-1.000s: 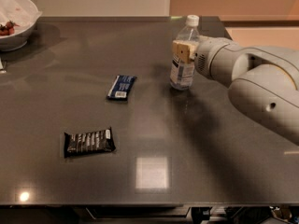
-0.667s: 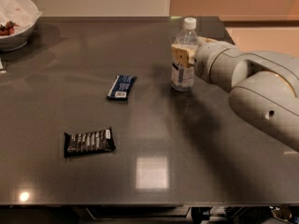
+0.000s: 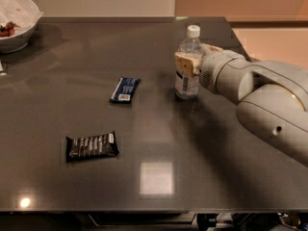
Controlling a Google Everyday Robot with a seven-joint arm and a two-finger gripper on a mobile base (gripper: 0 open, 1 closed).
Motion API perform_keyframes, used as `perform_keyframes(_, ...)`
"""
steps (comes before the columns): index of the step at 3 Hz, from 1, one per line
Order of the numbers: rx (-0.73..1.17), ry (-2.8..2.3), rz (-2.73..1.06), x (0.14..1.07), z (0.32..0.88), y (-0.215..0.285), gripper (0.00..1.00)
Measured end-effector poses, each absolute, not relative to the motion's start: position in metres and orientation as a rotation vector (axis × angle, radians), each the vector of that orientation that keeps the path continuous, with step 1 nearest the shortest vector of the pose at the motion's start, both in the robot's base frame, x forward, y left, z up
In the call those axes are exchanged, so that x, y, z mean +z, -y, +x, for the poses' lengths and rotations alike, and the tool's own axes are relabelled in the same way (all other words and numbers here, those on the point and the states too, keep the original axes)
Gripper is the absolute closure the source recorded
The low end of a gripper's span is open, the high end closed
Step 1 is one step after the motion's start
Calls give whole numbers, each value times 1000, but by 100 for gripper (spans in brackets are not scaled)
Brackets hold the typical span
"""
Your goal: Place blue plastic bottle upright
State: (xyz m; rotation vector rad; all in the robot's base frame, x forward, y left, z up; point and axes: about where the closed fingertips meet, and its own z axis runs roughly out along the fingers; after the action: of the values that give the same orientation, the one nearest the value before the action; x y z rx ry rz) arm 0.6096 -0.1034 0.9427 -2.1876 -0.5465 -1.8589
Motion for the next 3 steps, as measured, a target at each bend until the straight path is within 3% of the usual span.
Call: perform_keyframes(3,-1870,526,-2173,951,604,106,12)
